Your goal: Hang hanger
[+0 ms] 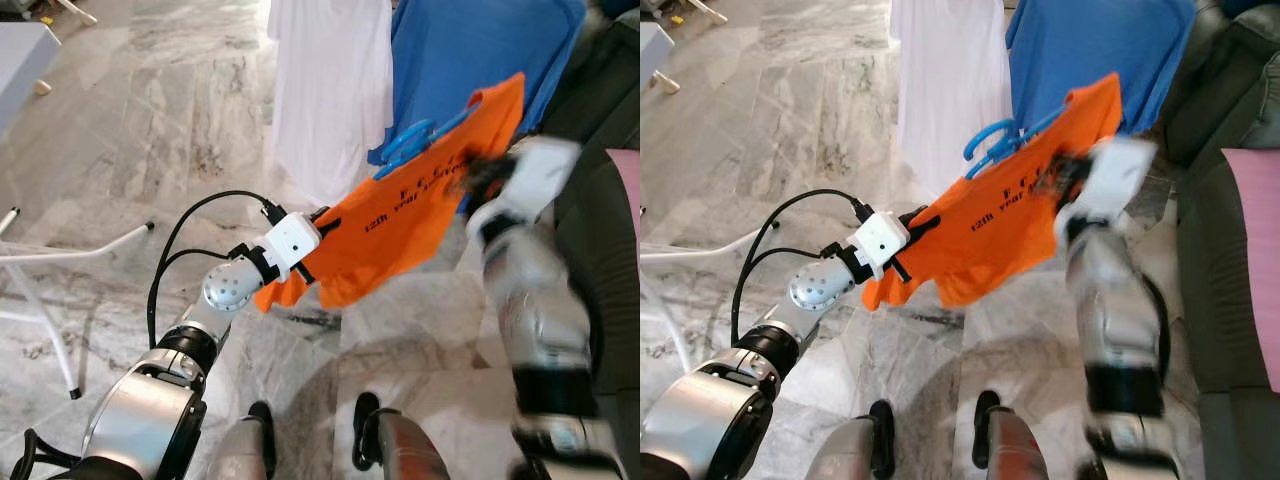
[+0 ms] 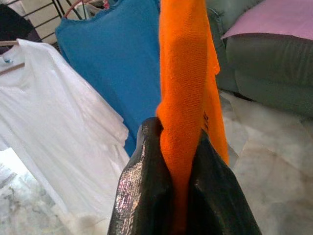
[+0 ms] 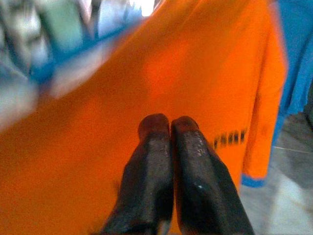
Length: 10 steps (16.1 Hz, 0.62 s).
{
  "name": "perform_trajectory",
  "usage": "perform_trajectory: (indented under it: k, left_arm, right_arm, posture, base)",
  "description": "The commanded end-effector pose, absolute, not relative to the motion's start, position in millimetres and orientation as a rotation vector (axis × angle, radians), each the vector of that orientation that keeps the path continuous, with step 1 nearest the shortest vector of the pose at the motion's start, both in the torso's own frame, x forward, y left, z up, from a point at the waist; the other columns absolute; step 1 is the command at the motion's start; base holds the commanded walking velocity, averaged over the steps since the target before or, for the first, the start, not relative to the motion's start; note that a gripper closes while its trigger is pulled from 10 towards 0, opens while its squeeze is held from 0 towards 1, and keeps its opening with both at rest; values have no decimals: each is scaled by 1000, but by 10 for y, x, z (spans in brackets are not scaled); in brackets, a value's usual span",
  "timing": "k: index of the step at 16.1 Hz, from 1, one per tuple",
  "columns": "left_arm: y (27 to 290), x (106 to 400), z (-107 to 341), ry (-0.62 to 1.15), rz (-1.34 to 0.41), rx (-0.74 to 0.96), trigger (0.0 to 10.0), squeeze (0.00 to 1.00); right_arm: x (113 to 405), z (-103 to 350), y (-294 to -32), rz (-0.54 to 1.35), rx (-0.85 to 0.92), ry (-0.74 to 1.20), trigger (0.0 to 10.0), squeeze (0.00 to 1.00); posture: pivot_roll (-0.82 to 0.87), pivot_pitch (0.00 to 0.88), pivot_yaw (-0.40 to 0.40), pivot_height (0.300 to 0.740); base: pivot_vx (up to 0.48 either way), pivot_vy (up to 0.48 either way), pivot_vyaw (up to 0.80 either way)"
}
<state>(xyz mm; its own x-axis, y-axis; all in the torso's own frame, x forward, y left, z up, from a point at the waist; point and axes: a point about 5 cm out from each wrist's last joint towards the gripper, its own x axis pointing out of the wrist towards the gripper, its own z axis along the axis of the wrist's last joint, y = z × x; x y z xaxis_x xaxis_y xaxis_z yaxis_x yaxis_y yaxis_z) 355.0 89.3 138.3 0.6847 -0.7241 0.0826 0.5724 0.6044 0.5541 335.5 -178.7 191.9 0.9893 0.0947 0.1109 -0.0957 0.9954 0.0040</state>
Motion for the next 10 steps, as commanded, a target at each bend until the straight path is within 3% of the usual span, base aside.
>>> perform_trajectory:
  k: [1, 5, 6, 10]
  left_arm:
    - [942, 3546, 1353, -294, -769, 548, 0, 0]
    - [1010, 3530, 1207, -188, -801, 592, 1333, 0]
    - [1014, 3530, 1186, -156, -837, 618, 1608, 0]
    - [987, 3499, 1161, -130, -952, 716, 1922, 0]
  right_arm:
    - [3269, 1784, -1855, 109, -98, -49, 10000, 1000]
    - [2922, 1364, -1909, 341, -416, 140, 10000, 1000]
    - [2783, 1308, -1867, 499, -538, 153, 10000, 1000]
    - [2566, 1442, -1959, 735, -668, 135, 10000, 1000]
  posture:
    - [-182, 284, 58, 740]
    - [-198, 290, 71, 740]
    - [-203, 289, 79, 740]
    - [-209, 289, 86, 740]
  base:
    - [0, 0, 0]
    - [0, 0, 0]
    - [0, 0, 0]
    - [0, 0, 0]
